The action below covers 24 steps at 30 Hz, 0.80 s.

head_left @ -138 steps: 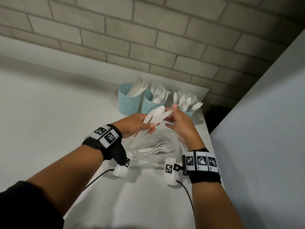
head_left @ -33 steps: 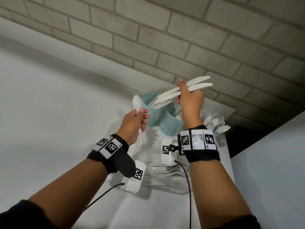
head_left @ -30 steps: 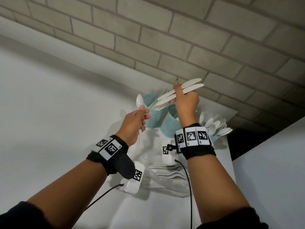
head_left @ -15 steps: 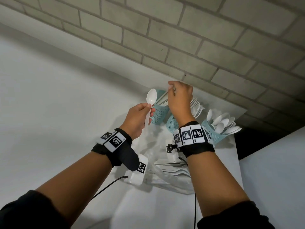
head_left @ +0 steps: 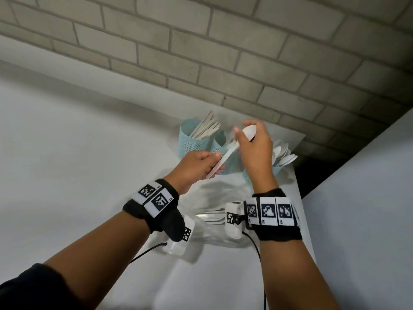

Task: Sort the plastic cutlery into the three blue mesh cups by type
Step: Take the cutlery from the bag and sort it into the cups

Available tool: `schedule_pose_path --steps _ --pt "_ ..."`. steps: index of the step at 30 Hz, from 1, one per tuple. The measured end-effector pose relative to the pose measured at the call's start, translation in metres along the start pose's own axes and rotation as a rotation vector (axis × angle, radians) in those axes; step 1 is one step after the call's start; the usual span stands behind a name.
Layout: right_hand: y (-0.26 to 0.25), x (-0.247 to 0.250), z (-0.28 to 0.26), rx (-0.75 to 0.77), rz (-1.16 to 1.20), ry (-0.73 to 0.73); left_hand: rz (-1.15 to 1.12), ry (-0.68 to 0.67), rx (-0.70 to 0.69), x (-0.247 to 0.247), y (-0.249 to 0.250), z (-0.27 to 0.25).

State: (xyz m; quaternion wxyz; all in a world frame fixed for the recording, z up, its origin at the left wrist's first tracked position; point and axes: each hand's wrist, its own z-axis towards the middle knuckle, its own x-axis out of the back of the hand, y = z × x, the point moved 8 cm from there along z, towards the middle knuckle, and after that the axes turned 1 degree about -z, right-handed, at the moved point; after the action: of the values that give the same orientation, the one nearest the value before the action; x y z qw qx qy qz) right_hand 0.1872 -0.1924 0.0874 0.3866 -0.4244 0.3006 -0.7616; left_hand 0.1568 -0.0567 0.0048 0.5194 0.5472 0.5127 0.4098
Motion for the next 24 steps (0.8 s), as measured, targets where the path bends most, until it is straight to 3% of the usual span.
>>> schedule_pose_path --steps 5,8,11,14,17,22,24 --pt "0.009 0.106 -0.001 0.034 0.000 0.504 0.466 -0.109 -0.056 -0.013 -0.011 0.000" --pt "0.012 0.129 -0.002 0.084 -0.130 0.604 0.726 -0.240 -0.041 -0.021 -0.026 -0.003" --pt "0.030 0.115 0.004 0.118 -0.348 0.504 0.867 -0.316 -0.007 -0.023 -0.035 -0.008" --pt "0.056 0.085 0.004 0.128 -0.558 0.299 0.971 -0.325 0.001 -0.022 -0.036 -0.012" --pt "0.082 0.065 0.000 -0.006 -0.741 0.114 1.042 -0.353 0.029 -0.024 -0.040 -0.017" --pt "0.046 0.063 -0.021 0.059 -0.609 0.195 1.210 -0.482 0.054 -0.044 -0.056 -0.027" --pt "0.044 0.055 -0.033 0.008 -0.488 0.057 1.236 -0.480 0.033 -0.052 -0.058 -0.027"
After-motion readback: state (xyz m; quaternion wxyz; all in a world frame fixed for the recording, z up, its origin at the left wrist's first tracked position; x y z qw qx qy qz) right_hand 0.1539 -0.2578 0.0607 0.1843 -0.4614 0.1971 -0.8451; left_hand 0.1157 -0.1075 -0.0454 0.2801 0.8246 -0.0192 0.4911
